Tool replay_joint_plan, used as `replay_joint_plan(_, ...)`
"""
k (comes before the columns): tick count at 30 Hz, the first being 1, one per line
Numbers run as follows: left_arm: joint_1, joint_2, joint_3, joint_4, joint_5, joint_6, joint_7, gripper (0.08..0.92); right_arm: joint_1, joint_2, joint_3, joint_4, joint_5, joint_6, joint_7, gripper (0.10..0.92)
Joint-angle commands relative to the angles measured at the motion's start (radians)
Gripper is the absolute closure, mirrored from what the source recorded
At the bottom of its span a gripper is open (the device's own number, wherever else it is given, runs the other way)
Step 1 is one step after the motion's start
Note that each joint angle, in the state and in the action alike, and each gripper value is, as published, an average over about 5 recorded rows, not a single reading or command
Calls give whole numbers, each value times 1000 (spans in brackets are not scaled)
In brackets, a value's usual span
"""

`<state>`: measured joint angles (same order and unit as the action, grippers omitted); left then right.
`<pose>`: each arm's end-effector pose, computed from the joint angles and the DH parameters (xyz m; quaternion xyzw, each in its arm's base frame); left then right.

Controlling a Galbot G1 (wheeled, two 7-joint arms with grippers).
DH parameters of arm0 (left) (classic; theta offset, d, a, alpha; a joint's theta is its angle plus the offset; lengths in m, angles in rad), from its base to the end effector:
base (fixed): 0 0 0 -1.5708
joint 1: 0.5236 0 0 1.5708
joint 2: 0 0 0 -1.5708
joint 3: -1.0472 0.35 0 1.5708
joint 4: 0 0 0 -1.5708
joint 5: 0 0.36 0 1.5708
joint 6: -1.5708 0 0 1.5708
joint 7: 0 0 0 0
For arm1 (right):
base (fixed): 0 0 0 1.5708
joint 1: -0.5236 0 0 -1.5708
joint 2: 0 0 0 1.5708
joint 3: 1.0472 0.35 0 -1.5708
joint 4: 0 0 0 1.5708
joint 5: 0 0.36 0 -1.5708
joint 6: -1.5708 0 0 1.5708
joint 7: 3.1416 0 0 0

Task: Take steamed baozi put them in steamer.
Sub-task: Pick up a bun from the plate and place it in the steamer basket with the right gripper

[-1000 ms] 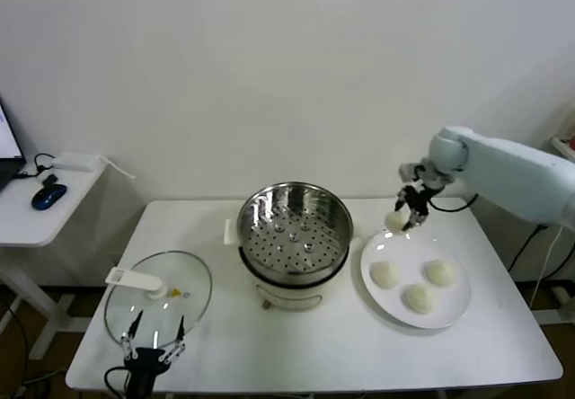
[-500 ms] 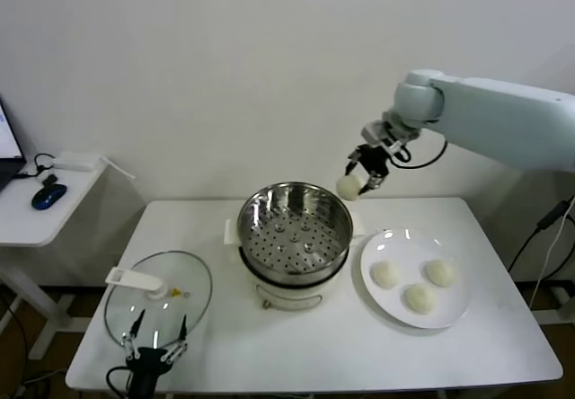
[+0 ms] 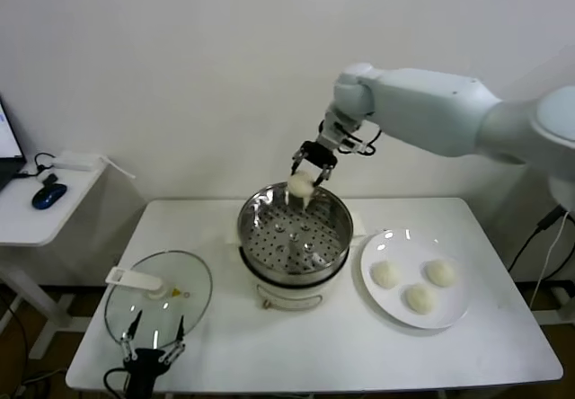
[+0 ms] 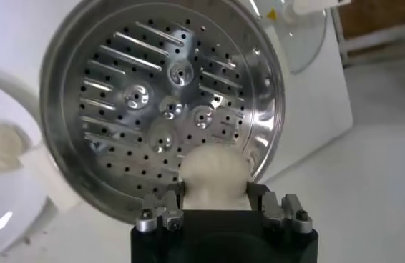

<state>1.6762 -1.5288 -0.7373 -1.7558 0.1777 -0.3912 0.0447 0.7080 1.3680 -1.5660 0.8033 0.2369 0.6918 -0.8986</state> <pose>0.1147 0.0869 -0.4302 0.0181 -0.9867 -0.1573 0.0363 0.6458 0.0995 -0.0102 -0.6476 0.2398 -0.7233 0.0075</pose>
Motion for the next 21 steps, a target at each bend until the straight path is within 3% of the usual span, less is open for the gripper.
replay_joint_plan(1, -1, 0, 0, 10, 2, -3, -3, 177, -122, 111, 29, -206, -99, 181, 28, 423)
replay_joint_plan(21, -12, 3, 4, 29, 7, -8, -4, 177, -226, 166, 78, -326, -142, 181, 14, 358)
